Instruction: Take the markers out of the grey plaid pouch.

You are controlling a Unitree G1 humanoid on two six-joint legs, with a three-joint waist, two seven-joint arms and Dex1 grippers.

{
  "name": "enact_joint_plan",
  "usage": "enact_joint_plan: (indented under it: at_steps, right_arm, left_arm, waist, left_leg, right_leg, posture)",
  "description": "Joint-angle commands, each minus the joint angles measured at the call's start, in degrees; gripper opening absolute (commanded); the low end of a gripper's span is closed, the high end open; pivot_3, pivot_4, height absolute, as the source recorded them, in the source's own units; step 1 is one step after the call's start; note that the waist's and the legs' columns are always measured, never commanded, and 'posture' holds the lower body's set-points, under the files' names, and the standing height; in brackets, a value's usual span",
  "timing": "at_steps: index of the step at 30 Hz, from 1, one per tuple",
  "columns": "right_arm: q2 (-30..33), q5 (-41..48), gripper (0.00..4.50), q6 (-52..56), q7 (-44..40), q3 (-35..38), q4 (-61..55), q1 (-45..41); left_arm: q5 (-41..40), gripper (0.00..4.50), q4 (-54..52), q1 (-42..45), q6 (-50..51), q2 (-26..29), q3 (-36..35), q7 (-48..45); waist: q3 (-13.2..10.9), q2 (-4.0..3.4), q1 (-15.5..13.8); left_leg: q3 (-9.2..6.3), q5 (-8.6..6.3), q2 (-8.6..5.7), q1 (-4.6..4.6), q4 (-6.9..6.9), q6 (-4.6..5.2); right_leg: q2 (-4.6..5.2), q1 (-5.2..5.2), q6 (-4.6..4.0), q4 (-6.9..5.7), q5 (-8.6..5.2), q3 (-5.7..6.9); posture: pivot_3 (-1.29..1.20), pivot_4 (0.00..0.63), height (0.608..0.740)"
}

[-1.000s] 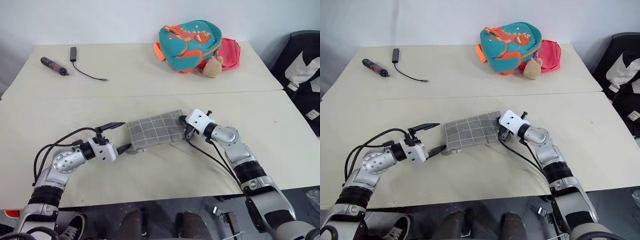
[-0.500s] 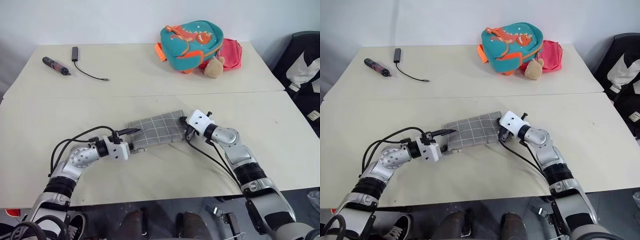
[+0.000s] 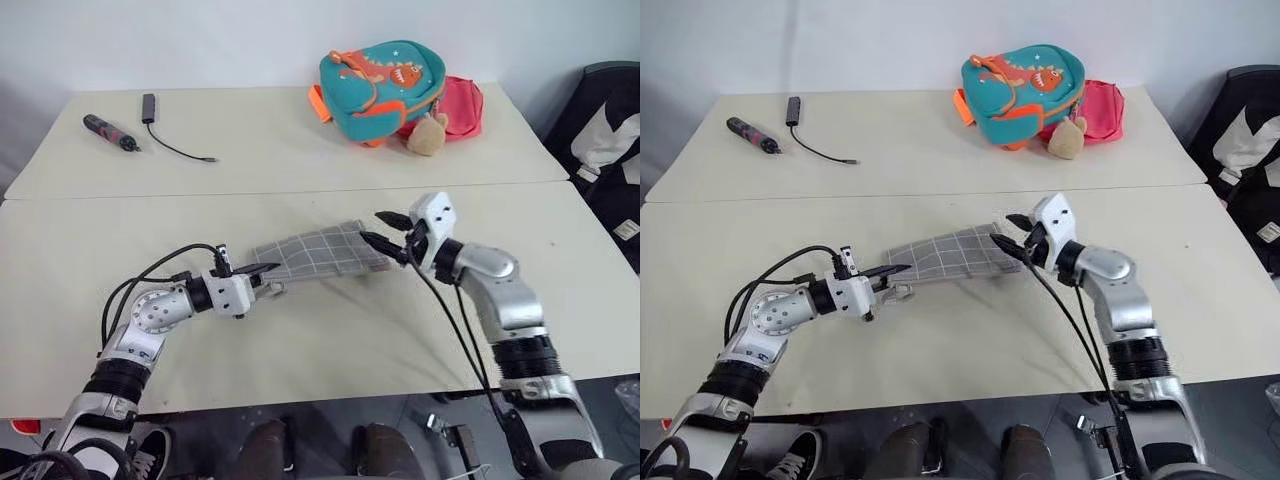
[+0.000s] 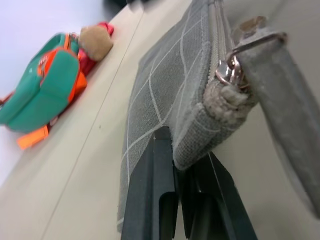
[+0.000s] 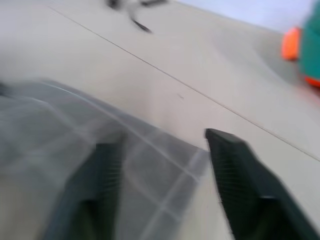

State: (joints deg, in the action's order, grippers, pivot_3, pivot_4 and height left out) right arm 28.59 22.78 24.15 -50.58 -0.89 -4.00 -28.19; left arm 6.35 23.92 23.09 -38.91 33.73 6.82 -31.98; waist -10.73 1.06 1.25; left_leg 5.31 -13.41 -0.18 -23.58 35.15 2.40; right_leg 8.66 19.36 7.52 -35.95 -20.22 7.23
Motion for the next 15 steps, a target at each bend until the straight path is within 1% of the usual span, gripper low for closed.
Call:
enact_joint_plan:
  at_steps: [1,2,4,6,8,9,11,14,15]
  right_arm:
    - [3.4,10.2,4.08,11.6,-3.9,-0.2,-13.7,4.0]
    - [4.4,11.2,4.43,13.6,-4.1,-1.1,-16.0,5.5]
    - [5.1,10.0,4.43,15.5,-3.2,-4.1,-17.9,8.0]
    - [4.0,8.6,4.43,15.9,-1.2,-5.9,-17.7,8.9]
    - [-1.6,2.8,4.43,13.3,6.1,-10.0,-13.4,9.1]
    - [-4.4,1.5,4.43,12.6,8.3,-11.5,-11.9,8.9]
    - [-9.7,0.3,4.43,12.3,12.0,-12.2,-9.3,8.3]
    - [-13.0,-3.8,4.43,9.3,15.5,-13.0,-5.5,7.2]
    - [-14.5,-3.5,4.43,9.2,16.2,-12.6,-4.3,6.8]
  left_arm:
    - [3.7,0.0,-4.0,-1.6,6.2,-1.0,-2.3,6.1]
    - [4.8,0.0,-5.3,-1.7,8.1,-1.6,-2.3,7.4]
    - [6.3,0.0,-8.0,-1.9,12.1,-3.4,-2.7,10.3]
    - [7.5,0.0,-10.1,-2.2,15.0,-4.7,-2.8,12.1]
    - [6.7,0.0,-14.3,-2.7,18.9,-6.9,-2.6,12.6]
    - [6.0,0.0,-16.3,-2.8,20.8,-7.8,-2.5,12.2]
    - [6.5,0.0,-19.1,-2.8,23.1,-8.3,-2.3,11.8]
    - [7.0,0.0,-21.4,-2.6,25.1,-8.2,-2.1,11.3]
    - [6.9,0.0,-21.9,-2.4,25.8,-8.1,-2.1,10.9]
  waist:
    - [0.0,0.0,-0.2]
    - [0.0,0.0,-0.2]
    - [0.0,0.01,-0.5]
    - [0.0,0.01,-0.9]
    - [0.0,0.05,-0.9]
    - [0.0,0.06,-1.0]
    - [0.0,0.06,-1.0]
    - [0.0,0.05,-1.0]
    - [0.0,0.05,-1.1]
  left_leg:
    - [0.0,-0.05,0.02,0.01,0.01,0.01]
    - [0.01,-0.06,0.03,0.01,0.01,0.02]
    - [0.05,-0.1,0.03,-0.01,0.01,0.08]
    - [0.06,-0.2,0.02,-0.02,0.03,0.2]
    - [0.15,-0.22,0.0,-0.03,0.04,0.05]
    - [0.17,-0.1,0.02,-0.01,0.04,-0.12]
    - [0.15,-0.02,0.05,-0.06,0.02,-0.16]
    - [0.14,0.03,0.04,-0.18,0.01,-0.19]
    - [0.15,0.03,0.0,-0.18,0.03,-0.16]
  right_leg:
    - [0.03,-0.02,0.0,0.02,0.0,-0.01]
    - [0.05,-0.03,0.0,0.03,0.0,-0.02]
    - [0.06,-0.02,0.0,0.1,0.0,-0.02]
    - [0.18,0.01,-0.02,0.12,0.01,-0.04]
    - [0.23,0.11,-0.02,0.12,0.01,-0.1]
    - [0.22,0.11,-0.02,0.08,0.01,-0.11]
    - [0.03,0.16,-0.02,0.01,0.01,-0.06]
    - [-0.12,0.25,-0.03,0.0,0.01,0.01]
    - [-0.11,0.23,-0.03,0.0,0.01,0.03]
  posture:
    - [0.0,0.15,0.74]
    - [0.0,0.15,0.74]
    - [0.0,0.15,0.74]
    - [0.0,0.15,0.74]
    - [0.0,0.15,0.74]
    - [0.0,0.15,0.74]
    - [0.0,0.15,0.74]
    - [0.0,0.15,0.74]
    - [0.0,0.15,0.74]
